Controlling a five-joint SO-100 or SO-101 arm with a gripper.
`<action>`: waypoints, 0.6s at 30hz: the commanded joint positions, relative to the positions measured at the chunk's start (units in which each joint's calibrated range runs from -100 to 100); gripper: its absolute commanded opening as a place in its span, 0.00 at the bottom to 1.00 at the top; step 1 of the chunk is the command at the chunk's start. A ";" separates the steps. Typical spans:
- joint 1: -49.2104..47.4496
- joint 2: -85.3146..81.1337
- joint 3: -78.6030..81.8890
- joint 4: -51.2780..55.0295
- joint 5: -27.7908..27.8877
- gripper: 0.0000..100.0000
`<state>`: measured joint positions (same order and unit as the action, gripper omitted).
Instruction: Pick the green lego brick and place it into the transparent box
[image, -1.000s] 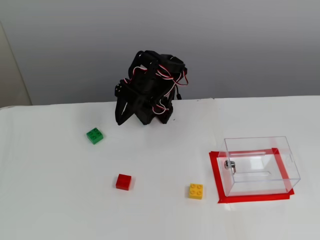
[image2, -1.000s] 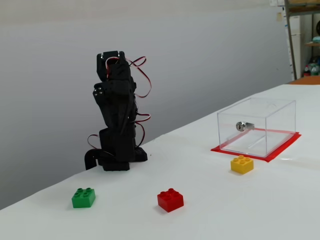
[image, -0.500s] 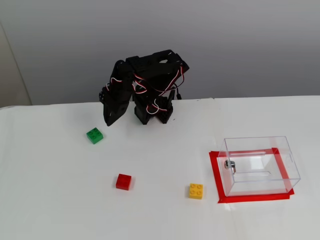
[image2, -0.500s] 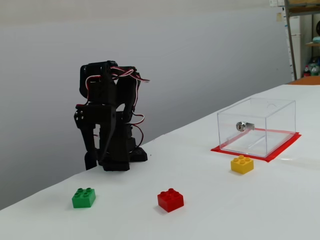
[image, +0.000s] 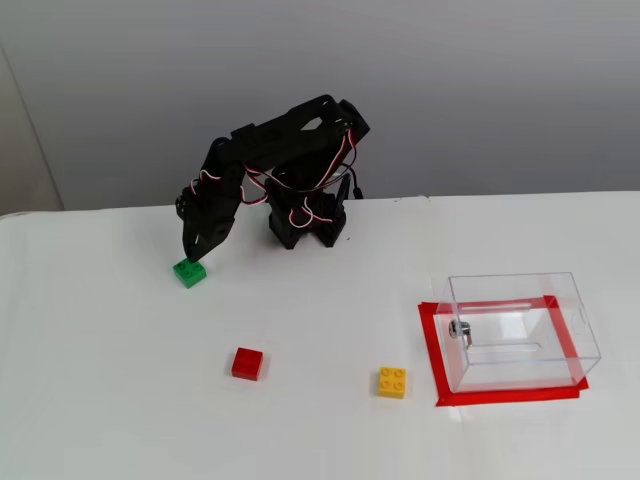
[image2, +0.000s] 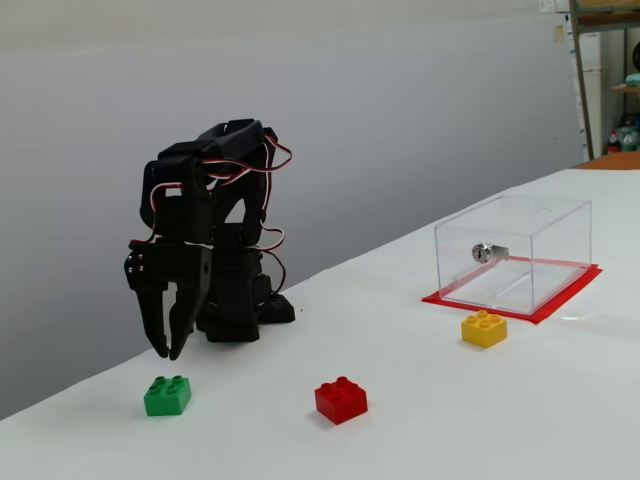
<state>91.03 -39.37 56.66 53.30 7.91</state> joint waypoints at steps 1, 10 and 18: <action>-0.49 2.58 -2.05 -1.51 2.00 0.03; -1.16 3.26 -1.78 -1.25 2.52 0.24; -3.45 4.19 -1.42 -2.04 2.42 0.26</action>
<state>89.74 -35.31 56.58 51.84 10.36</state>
